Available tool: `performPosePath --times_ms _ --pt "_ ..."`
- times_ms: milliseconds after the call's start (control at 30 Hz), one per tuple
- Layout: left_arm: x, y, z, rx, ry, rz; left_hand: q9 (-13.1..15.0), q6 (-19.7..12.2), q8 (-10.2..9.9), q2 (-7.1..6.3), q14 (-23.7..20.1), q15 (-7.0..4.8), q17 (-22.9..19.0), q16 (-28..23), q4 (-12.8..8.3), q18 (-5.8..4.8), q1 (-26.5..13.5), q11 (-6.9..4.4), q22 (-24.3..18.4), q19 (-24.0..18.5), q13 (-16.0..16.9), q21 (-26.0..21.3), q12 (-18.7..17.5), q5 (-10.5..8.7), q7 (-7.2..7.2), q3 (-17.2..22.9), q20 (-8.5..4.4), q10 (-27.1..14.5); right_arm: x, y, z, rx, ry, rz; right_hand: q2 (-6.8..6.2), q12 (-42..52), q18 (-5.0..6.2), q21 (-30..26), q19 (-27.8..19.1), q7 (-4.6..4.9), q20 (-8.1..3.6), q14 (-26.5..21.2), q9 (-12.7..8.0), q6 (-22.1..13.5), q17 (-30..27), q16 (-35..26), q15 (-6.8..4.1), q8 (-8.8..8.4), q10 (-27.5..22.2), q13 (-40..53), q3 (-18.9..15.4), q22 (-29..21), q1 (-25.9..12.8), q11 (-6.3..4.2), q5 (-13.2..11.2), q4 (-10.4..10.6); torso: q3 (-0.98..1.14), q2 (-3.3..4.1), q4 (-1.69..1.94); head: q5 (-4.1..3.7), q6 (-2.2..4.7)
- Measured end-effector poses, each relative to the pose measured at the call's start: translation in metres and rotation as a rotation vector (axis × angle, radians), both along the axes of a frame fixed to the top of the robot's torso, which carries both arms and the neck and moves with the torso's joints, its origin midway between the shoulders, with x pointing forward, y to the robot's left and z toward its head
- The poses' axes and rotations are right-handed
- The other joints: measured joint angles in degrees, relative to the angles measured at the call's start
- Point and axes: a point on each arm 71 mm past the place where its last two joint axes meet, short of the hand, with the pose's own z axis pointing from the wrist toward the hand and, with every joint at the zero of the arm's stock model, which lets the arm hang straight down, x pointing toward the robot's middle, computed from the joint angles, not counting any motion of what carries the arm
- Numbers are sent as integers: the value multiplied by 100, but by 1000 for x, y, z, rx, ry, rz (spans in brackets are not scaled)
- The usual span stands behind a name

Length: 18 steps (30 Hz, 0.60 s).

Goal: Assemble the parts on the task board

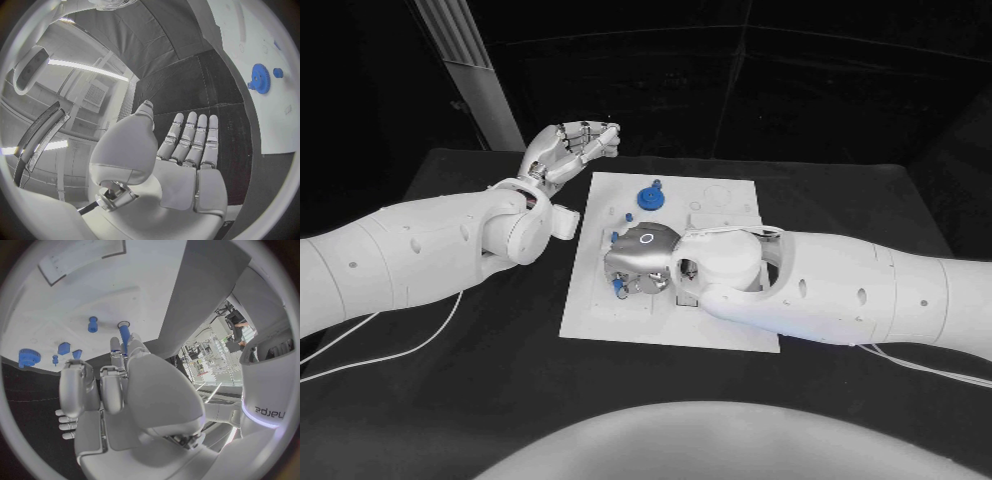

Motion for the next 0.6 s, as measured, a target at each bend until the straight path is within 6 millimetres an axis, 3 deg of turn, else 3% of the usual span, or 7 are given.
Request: performPosePath --times_ms 600 --pt "0 0 0 0 0 0 0 -20 20 21 0 0 -6 0 0 0 -20 0 1 0 1 0 0 0 -20 0 0 0 3 5 0 -23 5 0 -1 -60 0 -29 0 18 0 0 -16 -42 0 0 0 -6 0 0 -8 0 0 0 -2 8 2 0 2 -42 0"
